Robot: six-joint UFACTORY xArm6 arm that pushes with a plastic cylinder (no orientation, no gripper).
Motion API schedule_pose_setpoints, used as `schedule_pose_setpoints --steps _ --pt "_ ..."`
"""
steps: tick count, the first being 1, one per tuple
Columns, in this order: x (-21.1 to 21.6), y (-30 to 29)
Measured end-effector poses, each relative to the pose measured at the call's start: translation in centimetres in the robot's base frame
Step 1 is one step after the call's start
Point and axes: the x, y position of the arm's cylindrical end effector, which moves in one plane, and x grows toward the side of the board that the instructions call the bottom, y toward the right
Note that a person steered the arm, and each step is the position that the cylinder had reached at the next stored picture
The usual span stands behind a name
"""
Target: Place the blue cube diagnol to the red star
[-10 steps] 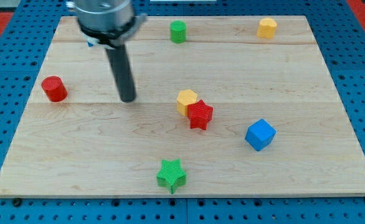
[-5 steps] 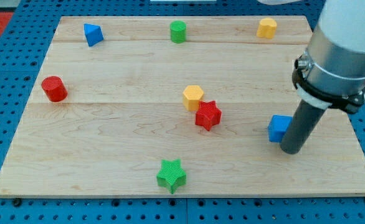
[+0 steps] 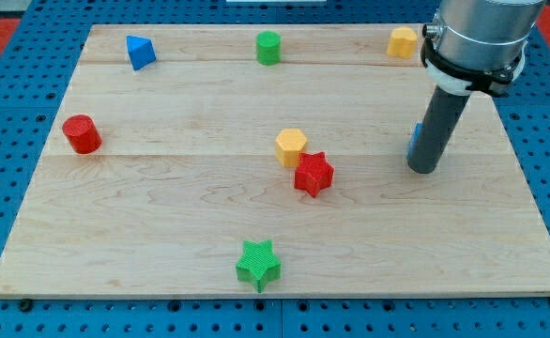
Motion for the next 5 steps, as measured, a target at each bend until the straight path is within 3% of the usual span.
schedule_pose_setpoints --steps 5 --pt "0.8 -1.5"
